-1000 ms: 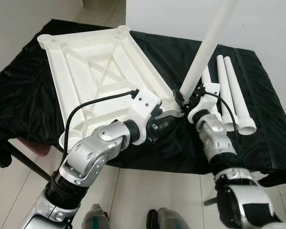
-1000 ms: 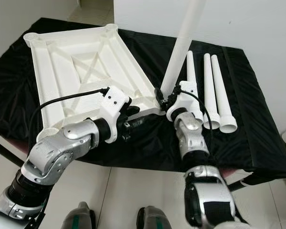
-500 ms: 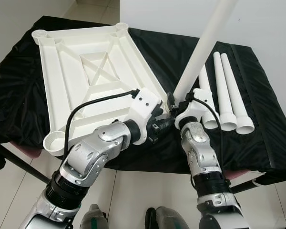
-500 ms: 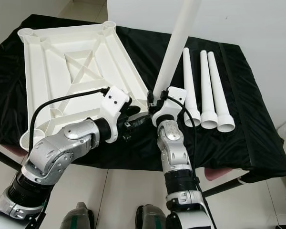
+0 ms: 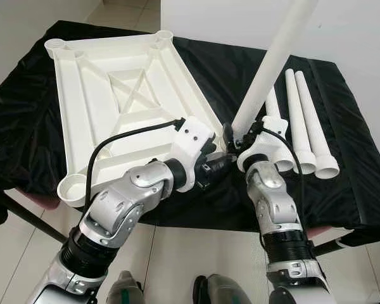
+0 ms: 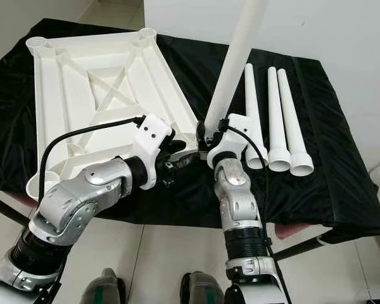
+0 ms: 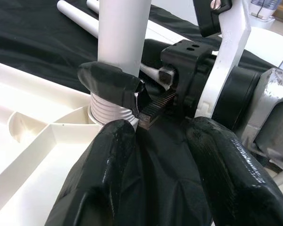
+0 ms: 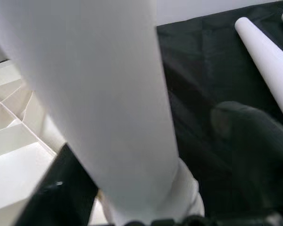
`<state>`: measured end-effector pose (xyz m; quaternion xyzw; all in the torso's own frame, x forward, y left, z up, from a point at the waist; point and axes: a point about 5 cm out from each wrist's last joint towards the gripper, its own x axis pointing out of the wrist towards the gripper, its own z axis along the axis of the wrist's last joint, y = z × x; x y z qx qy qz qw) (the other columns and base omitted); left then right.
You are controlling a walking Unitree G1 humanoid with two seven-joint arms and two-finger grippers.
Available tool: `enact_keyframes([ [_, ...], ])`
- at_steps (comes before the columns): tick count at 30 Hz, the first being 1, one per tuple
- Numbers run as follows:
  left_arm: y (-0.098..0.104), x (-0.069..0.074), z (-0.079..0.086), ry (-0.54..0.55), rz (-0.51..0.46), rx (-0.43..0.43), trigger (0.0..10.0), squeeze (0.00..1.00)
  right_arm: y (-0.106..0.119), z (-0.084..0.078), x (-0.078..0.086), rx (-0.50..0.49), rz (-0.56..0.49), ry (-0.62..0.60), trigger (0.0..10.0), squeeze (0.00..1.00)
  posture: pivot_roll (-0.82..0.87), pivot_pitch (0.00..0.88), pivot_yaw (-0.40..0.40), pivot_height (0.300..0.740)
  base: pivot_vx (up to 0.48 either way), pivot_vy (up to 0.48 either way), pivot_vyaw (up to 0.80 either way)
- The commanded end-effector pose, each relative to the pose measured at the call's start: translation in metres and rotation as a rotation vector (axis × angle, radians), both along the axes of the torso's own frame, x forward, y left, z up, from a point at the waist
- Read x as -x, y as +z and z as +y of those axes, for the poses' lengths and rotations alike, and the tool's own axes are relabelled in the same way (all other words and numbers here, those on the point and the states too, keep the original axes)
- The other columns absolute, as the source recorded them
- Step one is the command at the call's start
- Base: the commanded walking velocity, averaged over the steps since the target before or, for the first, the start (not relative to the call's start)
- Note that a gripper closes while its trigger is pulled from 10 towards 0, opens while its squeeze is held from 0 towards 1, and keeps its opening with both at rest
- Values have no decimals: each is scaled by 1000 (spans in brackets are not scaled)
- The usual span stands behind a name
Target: Building children table
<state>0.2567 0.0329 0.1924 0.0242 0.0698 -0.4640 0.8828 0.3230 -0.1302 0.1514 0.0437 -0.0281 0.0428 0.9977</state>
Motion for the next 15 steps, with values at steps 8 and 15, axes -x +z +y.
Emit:
enact_keyframes([
  [8,-8,0,1,-16,2,-48,10000,0,-1,-3,-13,78,27,172,10000,0,-5,35,-73,740,0,0,0],
  [15,-8,-7,5,18,-25,-73,10000,0,3,-10,-26,108,13,305,10000,0,-4,29,-70,740,0,0,0],
])
